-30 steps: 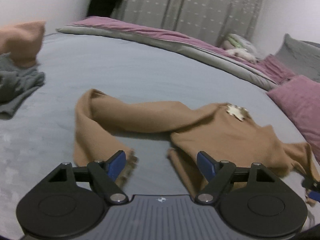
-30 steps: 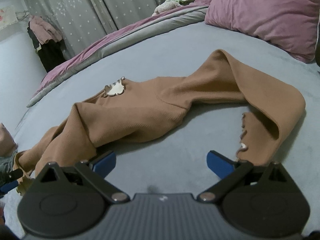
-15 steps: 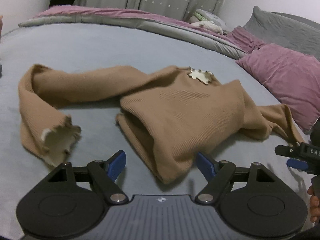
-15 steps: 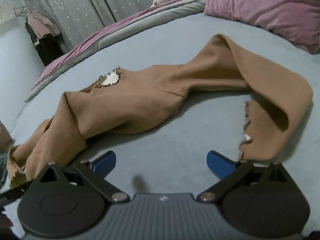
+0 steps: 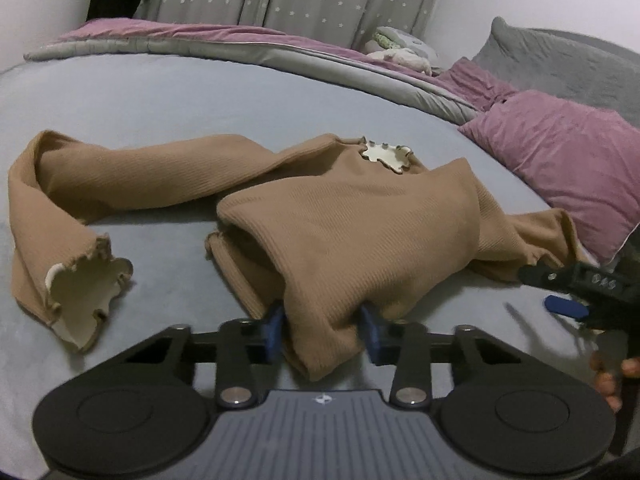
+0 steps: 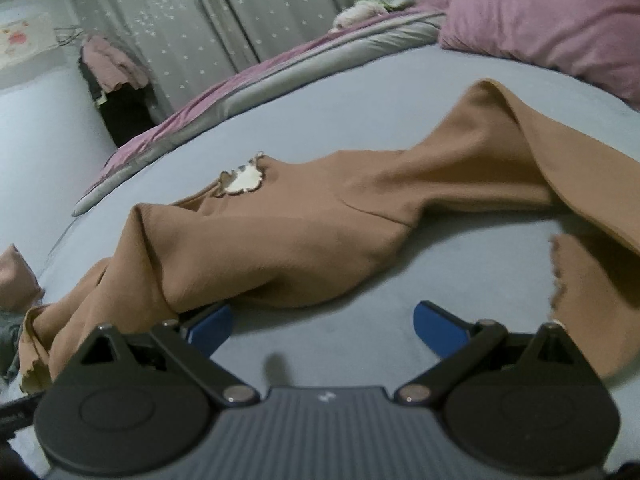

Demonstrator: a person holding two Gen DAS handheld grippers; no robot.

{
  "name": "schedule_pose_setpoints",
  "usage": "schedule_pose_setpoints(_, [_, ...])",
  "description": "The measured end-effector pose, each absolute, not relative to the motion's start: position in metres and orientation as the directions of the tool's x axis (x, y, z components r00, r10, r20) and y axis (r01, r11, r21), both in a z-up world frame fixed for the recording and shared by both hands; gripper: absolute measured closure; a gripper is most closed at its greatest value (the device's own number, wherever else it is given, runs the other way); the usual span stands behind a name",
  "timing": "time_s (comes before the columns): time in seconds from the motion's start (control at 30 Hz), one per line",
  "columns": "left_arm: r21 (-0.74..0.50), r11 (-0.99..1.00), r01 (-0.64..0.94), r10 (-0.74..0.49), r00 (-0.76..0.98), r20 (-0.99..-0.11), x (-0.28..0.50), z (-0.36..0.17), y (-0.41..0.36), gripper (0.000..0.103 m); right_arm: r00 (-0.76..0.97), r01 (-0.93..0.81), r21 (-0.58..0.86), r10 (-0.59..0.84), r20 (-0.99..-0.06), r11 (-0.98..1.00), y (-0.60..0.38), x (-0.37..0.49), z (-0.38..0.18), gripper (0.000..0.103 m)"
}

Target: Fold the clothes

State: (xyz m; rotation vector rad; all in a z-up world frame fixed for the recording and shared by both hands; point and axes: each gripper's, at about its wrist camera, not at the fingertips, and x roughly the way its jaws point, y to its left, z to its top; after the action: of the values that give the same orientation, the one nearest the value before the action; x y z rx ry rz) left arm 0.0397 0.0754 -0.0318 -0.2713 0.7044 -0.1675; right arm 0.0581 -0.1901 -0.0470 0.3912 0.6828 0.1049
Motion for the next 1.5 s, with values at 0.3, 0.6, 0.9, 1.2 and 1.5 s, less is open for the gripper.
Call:
schedule_pose_setpoints(0.3, [-0.319, 0.942, 0.106, -0.282, 0.764, -0.58, 0.038, -0.021, 0.072, 0.094, 0.824, 0.002, 0.469, 0.264, -0.501, 0.883, -0.188, 0.065, -0.049, 0.096])
schedule_pose_setpoints(0.6, [-0.483, 0.858, 0.175, -0.397, 0.823, -0.407, 0.034, 0.015, 0.101, 0.095, 0.906, -0.052, 0.504, 0.252, -0.339, 0.862, -0.195, 0.054, -0.007, 0.097])
schedule_pose_setpoints(0.9, [-0.608, 0.769, 0.198, -0.439, 0.855, -0.277, 0.032, 0.03, 0.132, 0.095, 0.959, -0.053, 0.569, 0.201, -0.2, 0.821, -0.229, 0.039, 0.034, 0.1])
schedule_pose_setpoints(1.2, [-0.623, 0.772, 0.13, -0.388, 0.872, -0.298, 0.044, 0.019, 0.142, 0.095, 0.947, -0.023, 0.571, 0.2, -0.25, 0.821, -0.247, 0.048, 0.036, 0.099])
schedule_pose_setpoints(1.5, [-0.567, 0.822, 0.054, -0.309, 0.878, -0.365, 0.056, 0.007, 0.142, 0.093, 0.873, -0.013, 0.532, 0.269, -0.406, 0.847, -0.212, 0.05, 0.011, 0.058])
